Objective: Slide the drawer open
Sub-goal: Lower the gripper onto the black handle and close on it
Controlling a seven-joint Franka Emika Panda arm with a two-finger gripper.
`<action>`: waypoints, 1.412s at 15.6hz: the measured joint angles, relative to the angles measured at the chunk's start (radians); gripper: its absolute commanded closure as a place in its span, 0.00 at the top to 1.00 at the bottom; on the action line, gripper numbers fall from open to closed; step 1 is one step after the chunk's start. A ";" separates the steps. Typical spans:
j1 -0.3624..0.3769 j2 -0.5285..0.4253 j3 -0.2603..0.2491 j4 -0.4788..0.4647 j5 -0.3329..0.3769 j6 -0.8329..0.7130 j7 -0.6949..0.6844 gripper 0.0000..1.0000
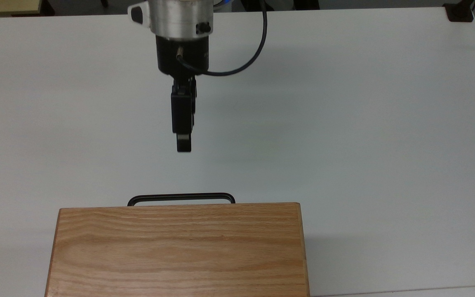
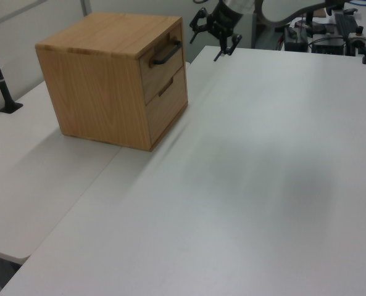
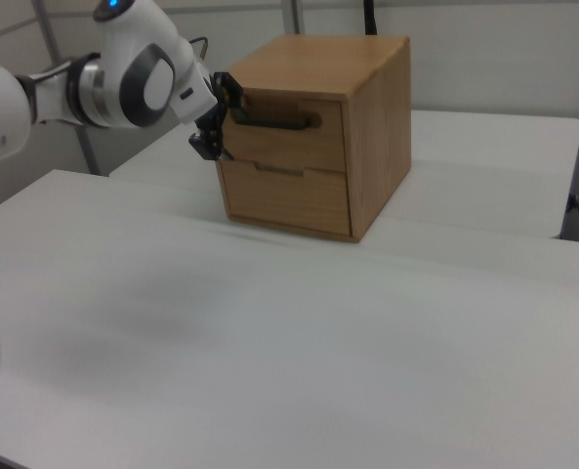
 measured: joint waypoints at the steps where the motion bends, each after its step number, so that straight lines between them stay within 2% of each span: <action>1: 0.000 0.020 0.000 0.000 0.000 0.060 0.018 0.89; 2: 0.000 0.042 0.000 0.000 0.000 0.125 0.032 0.89; 4: -0.001 0.087 0.000 0.000 0.000 0.250 0.053 0.81; 6: -0.002 0.123 0.000 0.003 0.000 0.335 0.068 0.72; 7: -0.003 0.137 0.000 0.010 0.000 0.360 0.075 0.71; 13: -0.008 0.197 -0.001 0.101 0.000 0.370 0.120 0.52; 16: -0.009 0.207 -0.002 0.112 0.000 0.370 0.122 0.33; 17: -0.009 0.207 -0.002 0.113 0.000 0.370 0.123 0.24; 20: -0.011 0.207 -0.002 0.113 0.000 0.370 0.124 0.12; 22: -0.016 0.207 -0.002 0.114 0.000 0.370 0.124 0.09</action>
